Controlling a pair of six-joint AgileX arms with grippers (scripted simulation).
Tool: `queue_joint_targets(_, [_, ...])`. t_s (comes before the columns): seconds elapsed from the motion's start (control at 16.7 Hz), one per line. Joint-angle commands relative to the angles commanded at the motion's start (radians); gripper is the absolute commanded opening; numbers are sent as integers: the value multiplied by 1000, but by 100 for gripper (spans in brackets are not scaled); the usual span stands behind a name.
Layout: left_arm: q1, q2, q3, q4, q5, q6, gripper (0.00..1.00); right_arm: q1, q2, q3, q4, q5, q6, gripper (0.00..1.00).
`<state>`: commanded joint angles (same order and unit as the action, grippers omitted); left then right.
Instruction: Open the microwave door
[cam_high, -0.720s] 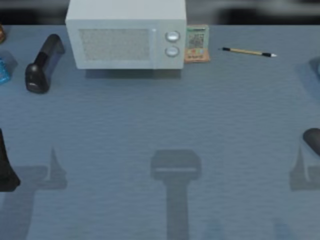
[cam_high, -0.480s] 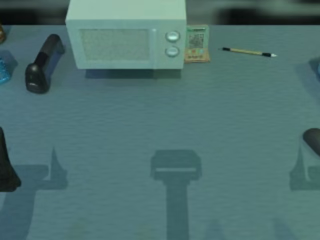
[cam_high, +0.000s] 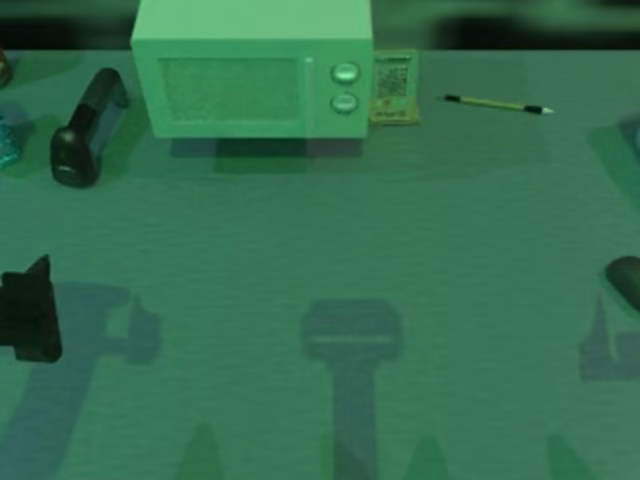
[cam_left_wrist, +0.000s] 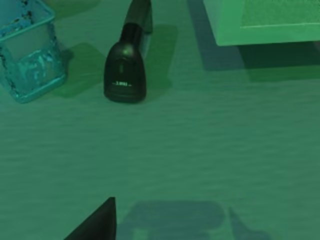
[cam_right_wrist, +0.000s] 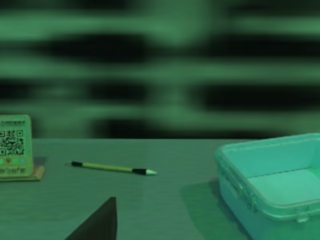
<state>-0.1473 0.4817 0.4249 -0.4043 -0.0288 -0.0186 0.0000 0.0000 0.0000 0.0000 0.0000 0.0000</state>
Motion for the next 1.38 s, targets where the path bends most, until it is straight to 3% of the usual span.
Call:
queue_joint_targets(0.48, [-193,683,850,-359,-53,-152,100,0,0,0,0,0,0,100])
queue_joint_targets(0.9, [-338,1302,1624,-580,-134,-346,100,0,0,0,0,0,0,100])
queue_joint_targets(1.14, [-394,1609,1908,-708,-192,-436,100,0,0,0,0,0,0,100])
queue_joint_targets(1.38, [-427,1821,2048,-814,-238,-490,100,0,0,0,0,0,0,100])
